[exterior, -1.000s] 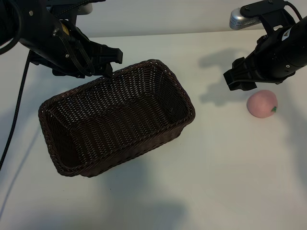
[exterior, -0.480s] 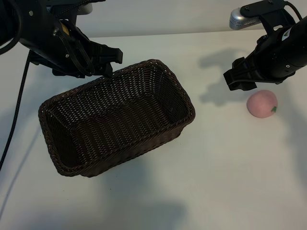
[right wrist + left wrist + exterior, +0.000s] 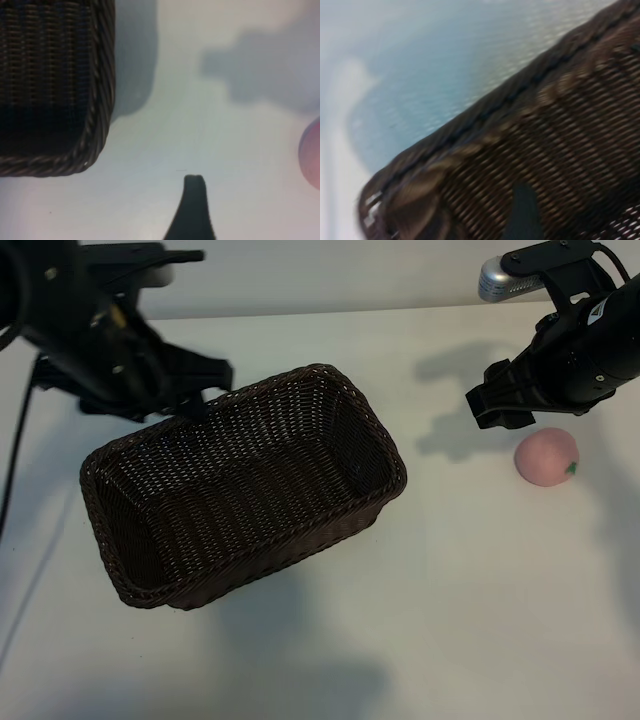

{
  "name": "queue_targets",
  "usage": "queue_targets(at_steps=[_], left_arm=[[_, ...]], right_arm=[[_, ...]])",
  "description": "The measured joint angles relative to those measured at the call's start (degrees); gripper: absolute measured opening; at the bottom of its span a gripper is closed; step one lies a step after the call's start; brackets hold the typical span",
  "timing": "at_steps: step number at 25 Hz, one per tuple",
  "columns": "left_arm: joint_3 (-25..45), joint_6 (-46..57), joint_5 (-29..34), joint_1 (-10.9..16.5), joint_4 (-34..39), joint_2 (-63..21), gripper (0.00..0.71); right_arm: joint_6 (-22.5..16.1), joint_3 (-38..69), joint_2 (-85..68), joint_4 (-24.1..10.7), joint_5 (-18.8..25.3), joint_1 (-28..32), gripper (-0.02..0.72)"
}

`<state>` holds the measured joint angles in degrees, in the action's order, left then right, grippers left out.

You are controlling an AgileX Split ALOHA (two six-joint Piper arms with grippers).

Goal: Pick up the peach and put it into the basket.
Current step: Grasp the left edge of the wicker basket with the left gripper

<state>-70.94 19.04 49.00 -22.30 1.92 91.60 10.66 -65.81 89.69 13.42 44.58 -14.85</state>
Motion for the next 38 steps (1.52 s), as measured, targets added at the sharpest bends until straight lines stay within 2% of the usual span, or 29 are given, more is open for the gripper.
queue_targets(at_steps=[9, 16, 20, 30, 38], left_arm=[[14.39, 17.73, -0.84, 0.38, 8.87, -10.81, 0.565], [21.68, 24.12, -5.93, 5.39, 9.00, -11.16, 0.565], [24.65, 24.39, -8.92, 6.15, 8.31, -11.16, 0.565], [25.68, 25.24, -16.96, 6.15, 5.58, -4.55, 0.565], [25.68, 25.20, -19.69, 6.15, 3.74, 0.79, 0.565]], right_arm=[[0.00, 0.00, 0.00, 0.00, -0.07, 0.00, 0.595], [0.00, 0.00, 0.00, 0.00, -1.03, 0.00, 0.595], [0.00, 0.00, 0.00, 0.06, -1.48, 0.00, 0.595], [0.00, 0.00, 0.00, 0.31, -1.50, 0.00, 0.595], [0.00, 0.00, 0.00, 0.43, -1.50, 0.00, 0.595]])
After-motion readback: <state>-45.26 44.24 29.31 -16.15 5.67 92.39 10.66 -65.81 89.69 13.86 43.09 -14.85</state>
